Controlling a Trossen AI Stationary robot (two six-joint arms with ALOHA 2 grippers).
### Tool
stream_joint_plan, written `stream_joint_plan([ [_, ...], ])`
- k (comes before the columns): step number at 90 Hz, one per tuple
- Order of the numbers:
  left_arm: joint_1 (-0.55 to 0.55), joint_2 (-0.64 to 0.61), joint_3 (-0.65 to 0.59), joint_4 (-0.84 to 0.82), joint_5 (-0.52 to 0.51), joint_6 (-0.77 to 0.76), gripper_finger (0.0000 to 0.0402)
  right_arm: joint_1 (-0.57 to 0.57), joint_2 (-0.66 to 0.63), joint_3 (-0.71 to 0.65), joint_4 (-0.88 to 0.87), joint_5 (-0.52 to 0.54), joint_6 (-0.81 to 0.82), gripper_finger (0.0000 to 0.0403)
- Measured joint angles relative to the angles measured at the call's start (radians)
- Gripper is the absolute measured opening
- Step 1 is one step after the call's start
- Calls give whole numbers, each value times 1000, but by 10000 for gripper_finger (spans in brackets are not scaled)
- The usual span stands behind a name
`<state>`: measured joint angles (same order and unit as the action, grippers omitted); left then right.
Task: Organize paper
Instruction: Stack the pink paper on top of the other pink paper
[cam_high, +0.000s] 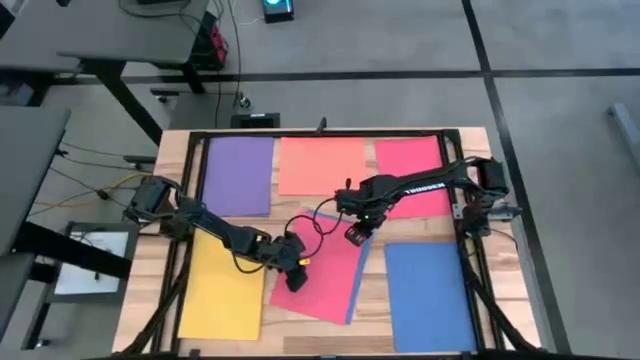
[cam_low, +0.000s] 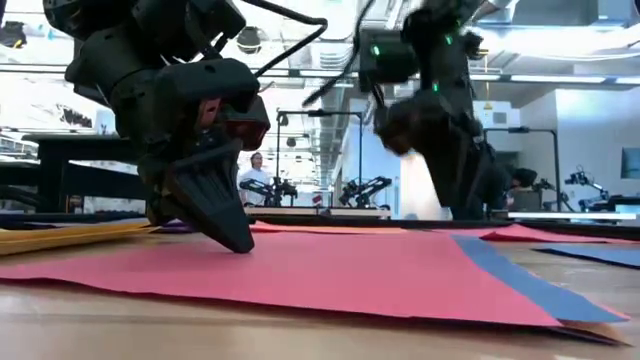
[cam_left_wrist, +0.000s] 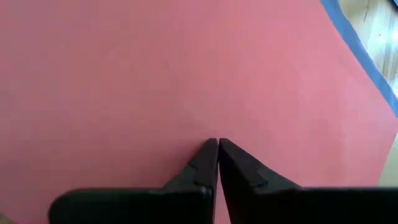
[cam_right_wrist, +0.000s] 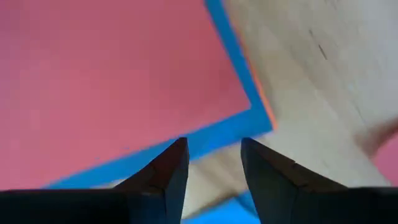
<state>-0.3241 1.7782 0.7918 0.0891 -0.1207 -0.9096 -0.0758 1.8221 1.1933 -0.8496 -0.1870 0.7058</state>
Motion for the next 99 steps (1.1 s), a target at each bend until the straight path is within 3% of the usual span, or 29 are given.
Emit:
stream_joint_plan([
  [21,0,0,0,0,1,0,0,-13,0,-85,179,8,94,138],
  [68,0,1,0,13,2,0,0,-18,-2,-118,235,56,109,138],
  [99,0,1,0,14,2,0,0,-16,-2,-77,267,-104,100,138],
])
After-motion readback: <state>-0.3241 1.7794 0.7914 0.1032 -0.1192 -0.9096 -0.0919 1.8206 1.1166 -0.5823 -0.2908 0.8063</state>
